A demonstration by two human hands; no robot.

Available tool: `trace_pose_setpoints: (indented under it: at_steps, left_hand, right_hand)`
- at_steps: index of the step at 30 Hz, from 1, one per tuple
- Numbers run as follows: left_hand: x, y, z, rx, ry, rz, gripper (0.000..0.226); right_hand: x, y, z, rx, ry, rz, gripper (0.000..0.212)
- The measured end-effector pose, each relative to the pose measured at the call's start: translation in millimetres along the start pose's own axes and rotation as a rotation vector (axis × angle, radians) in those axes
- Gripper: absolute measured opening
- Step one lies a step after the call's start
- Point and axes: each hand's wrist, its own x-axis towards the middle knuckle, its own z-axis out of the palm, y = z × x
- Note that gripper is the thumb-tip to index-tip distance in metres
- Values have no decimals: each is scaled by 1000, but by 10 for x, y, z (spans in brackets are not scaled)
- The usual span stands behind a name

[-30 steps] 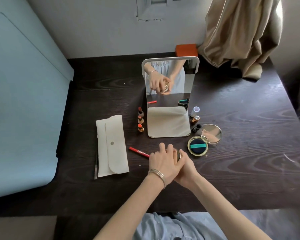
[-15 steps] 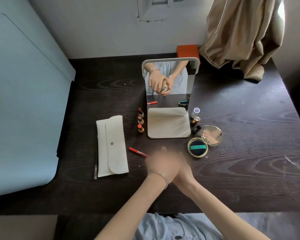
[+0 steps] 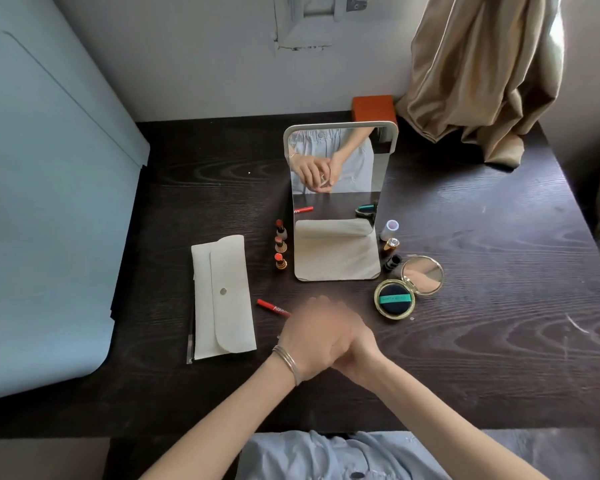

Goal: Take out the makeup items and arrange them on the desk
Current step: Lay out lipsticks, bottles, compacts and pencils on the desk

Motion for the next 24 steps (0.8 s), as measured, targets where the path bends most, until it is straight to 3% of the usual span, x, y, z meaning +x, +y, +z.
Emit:
trace_pose_setpoints:
  at_steps: [5, 8, 12, 15, 17, 20, 22, 24]
  left_hand:
    - [188, 232, -196, -16, -116, -386, 55]
    - [243, 303, -183, -22, -171, -437, 51]
    - [343, 393, -187, -6, -368, -591, 52]
    - [432, 376, -252, -62, -425, -645, 54]
    - [453, 262, -275, -227, -435, -680, 54]
    - [467, 55, -274, -743, -452, -788, 53]
    - [456, -10, -295, -1114, -422, -927, 49]
    - [437, -21, -323, -1333, -429, -1062, 47]
  right_hand:
    - [22, 90, 15, 176, -16, -113, 41]
    - [-17, 111, -39, 129, -10, -155, 39]
    - [-38, 211, -64, 78, -22, -268, 32]
    - [-56, 190, -73, 193, -56, -206, 38]
    - [-46, 125, -139, 281, -86, -155, 42]
    - [-5, 73, -304, 315, -59, -123, 38]
    - [10, 61, -413, 283, -46, -129, 36]
    - [3, 41, -485, 249, -60, -135, 39]
